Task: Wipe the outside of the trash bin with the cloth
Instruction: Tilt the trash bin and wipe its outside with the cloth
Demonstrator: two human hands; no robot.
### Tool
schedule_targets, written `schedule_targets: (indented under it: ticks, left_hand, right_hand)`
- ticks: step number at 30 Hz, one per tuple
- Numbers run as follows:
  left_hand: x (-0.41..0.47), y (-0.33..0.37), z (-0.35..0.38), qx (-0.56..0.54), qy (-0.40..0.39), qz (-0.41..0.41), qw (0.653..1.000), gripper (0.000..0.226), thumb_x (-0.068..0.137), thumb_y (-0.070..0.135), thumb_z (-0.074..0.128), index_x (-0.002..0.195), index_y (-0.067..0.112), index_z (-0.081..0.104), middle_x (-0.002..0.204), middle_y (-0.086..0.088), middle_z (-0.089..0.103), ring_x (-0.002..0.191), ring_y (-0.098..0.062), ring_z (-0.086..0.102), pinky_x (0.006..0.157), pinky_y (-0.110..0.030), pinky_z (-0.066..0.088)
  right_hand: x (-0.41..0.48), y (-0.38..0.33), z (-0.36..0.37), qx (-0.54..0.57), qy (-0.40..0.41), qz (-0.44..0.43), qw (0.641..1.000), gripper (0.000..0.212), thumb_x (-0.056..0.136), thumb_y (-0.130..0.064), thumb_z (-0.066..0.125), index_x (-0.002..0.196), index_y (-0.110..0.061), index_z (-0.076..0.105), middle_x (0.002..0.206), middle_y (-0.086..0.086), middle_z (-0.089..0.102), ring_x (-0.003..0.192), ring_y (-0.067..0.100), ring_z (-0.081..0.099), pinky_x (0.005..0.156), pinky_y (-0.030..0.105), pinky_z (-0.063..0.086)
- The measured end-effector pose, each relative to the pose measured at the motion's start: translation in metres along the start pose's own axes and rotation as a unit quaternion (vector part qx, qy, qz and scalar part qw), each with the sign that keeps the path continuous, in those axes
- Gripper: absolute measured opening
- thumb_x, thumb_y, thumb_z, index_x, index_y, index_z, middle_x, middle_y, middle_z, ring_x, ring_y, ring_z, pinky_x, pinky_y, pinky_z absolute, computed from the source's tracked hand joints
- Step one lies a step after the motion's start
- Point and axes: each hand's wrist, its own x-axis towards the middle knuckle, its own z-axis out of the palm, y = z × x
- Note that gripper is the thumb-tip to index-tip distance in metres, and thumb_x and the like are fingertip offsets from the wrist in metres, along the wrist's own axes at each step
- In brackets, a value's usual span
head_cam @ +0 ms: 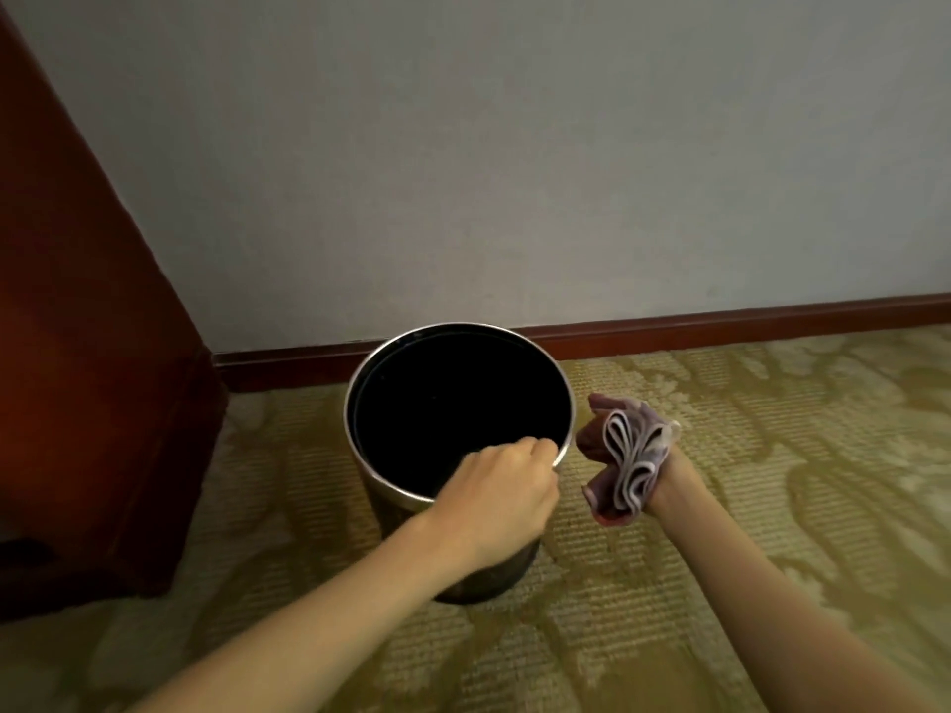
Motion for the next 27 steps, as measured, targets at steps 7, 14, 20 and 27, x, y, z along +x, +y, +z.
schedule_targets:
  ticks: [7, 14, 20, 27]
  left_hand:
    - [-0.035, -0.063, -0.025, 0.204, 0.081, 0.244, 0.945, 0.033, 0.092, 0.039, 0.048, 0.072, 0.016, 0.059, 0.067, 0.0, 0.059, 0.062, -0.018, 0.056, 0.056, -0.029, 0.046]
    - [-0.036, -0.089, -0.026, 0.18, 0.084, 0.278, 0.94, 0.045, 0.093, 0.043, 0.049, 0.056, 0.016, 0.05, 0.051, 0.003, 0.051, 0.042, -0.012, 0.049, 0.033, -0.026, 0.039]
    - [-0.035, -0.077, -0.021, 0.163, 0.069, 0.206, 0.962, 0.048, 0.094, 0.044, 0.047, 0.054, 0.016, 0.051, 0.045, 0.004, 0.051, 0.037, -0.011, 0.049, 0.03, -0.023, 0.036]
    - [-0.024, -0.084, -0.047, 0.05, 0.09, 0.008, 0.995, 0.054, 0.093, 0.053, 0.031, 0.052, 0.021, 0.044, 0.044, 0.008, 0.042, 0.038, -0.007, 0.045, 0.042, -0.025, 0.03]
  right_hand:
    - [0.008, 0.014, -0.006, -0.001, 0.021, 0.015, 1.0, 0.037, 0.098, -0.023, 0.043, 0.126, -0.002, 0.055, 0.09, 0.008, 0.065, 0.079, 0.024, 0.062, 0.065, 0.034, 0.052]
    - [0.016, 0.04, 0.001, 0.09, -0.005, 0.088, 0.992, 0.04, 0.098, -0.032, 0.037, 0.112, -0.002, 0.058, 0.093, 0.014, 0.073, 0.084, 0.029, 0.07, 0.065, 0.036, 0.057]
    - [0.009, 0.043, 0.0, 0.067, 0.014, 0.054, 0.996, 0.038, 0.097, -0.031, 0.042, 0.12, -0.005, 0.06, 0.106, 0.01, 0.068, 0.097, 0.026, 0.063, 0.083, 0.038, 0.052]
    - [-0.006, 0.035, 0.029, -0.025, 0.087, 0.05, 0.995, 0.037, 0.084, -0.026, 0.066, 0.112, -0.002, 0.064, 0.11, 0.018, 0.065, 0.086, 0.031, 0.064, 0.067, 0.037, 0.051]
